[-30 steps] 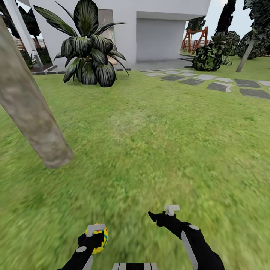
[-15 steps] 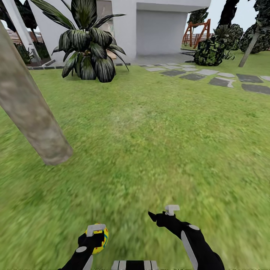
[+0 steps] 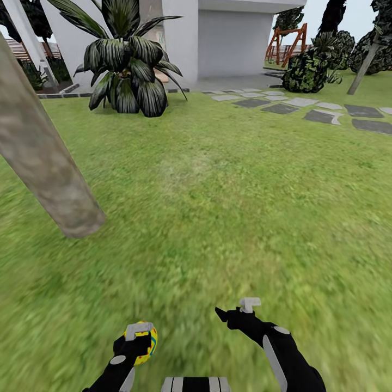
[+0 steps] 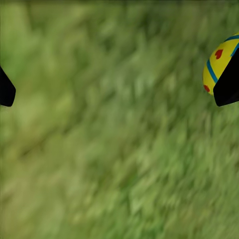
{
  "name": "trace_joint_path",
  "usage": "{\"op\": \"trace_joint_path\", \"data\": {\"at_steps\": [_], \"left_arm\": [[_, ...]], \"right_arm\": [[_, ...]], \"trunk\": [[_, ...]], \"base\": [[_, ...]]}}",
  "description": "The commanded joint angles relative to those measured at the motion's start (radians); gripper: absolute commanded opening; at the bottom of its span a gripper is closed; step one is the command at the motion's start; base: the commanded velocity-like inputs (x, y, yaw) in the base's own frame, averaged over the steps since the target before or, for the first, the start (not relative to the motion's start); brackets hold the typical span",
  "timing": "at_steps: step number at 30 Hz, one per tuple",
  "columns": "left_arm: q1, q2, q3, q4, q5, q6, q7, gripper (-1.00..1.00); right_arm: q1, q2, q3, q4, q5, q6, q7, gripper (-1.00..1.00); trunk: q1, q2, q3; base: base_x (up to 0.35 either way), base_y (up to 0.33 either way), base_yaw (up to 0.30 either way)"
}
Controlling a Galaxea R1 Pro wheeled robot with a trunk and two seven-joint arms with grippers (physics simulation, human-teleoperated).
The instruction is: Take the three Easter eggs out of the wicker basket on the lawn in the garden, then place them on the lawn next to a single tree (choose any tree) so that all three eggs are next to the same tree and none are left in the basket.
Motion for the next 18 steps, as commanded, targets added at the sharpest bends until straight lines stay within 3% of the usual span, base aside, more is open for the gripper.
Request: {"op": "trace_joint_path", "data": {"at_steps": [1,4,9,14,18], "left_arm": [[0.001,0.002,-0.006,-0.010,0.008,0.005,0.008,-1.00],[0.001,0.002,-0.006,-0.019,0.008,0.005,0.008,-1.00],[0.001,0.002,-0.006,-0.021,0.008,0.000,0.008,-1.00],[0.002,0.003,-0.005,-0.022,0.008,-0.007,0.008,-1.00],[0.002,0.002,-0.006,-0.022,0.008,-0.008,0.008,-1.00]], "right_arm": [[0.000,0.001,-0.004,-0.001,-0.007,0.009,0.004,1.00],[0.000,0.001,-0.004,-0.001,-0.007,0.009,0.004,1.00],[0.000,0.001,-0.004,-0.001,-0.007,0.009,0.004,1.00],[0.000,0.001,-0.004,-0.001,-0.007,0.009,0.004,1.00],[0.000,0.001,-0.004,-0.001,-0.007,0.009,0.004,1.00]], "trunk": [[0.000,-0.001,-0.005],[0.002,-0.001,-0.016],[0.002,-0.001,-0.016],[0.004,-0.002,-0.036],[0.004,-0.002,-0.036]], "base": [[0.000,0.000,0.000],[0.000,0.000,0.000],[0.000,0.000,0.000],[0.000,0.000,0.000],[0.000,0.000,0.000]]}}
